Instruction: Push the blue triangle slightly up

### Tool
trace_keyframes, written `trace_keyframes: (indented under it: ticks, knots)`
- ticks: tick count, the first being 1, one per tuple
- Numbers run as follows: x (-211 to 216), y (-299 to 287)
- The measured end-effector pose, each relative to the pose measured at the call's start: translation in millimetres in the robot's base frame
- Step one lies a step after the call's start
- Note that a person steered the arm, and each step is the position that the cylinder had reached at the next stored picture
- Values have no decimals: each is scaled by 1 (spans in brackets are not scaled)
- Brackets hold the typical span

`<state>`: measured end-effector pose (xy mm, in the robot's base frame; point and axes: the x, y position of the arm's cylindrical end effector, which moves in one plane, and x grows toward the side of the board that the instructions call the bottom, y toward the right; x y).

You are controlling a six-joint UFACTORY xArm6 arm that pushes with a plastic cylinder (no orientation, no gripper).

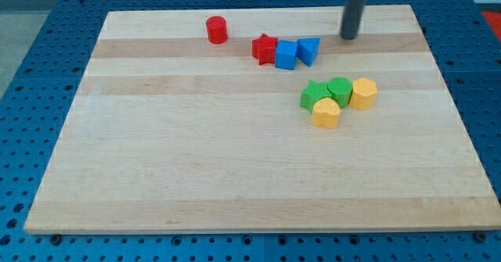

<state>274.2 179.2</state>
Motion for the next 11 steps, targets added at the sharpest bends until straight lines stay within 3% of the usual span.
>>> trace_keyframes:
  ticks: [1,3,5,6,9,10,11]
  knots:
    - [46,14]
    - [17,-27]
    - [49,-8]
    - [60,-51]
    - [53,-94]
    - [53,-73]
    - [25,-20]
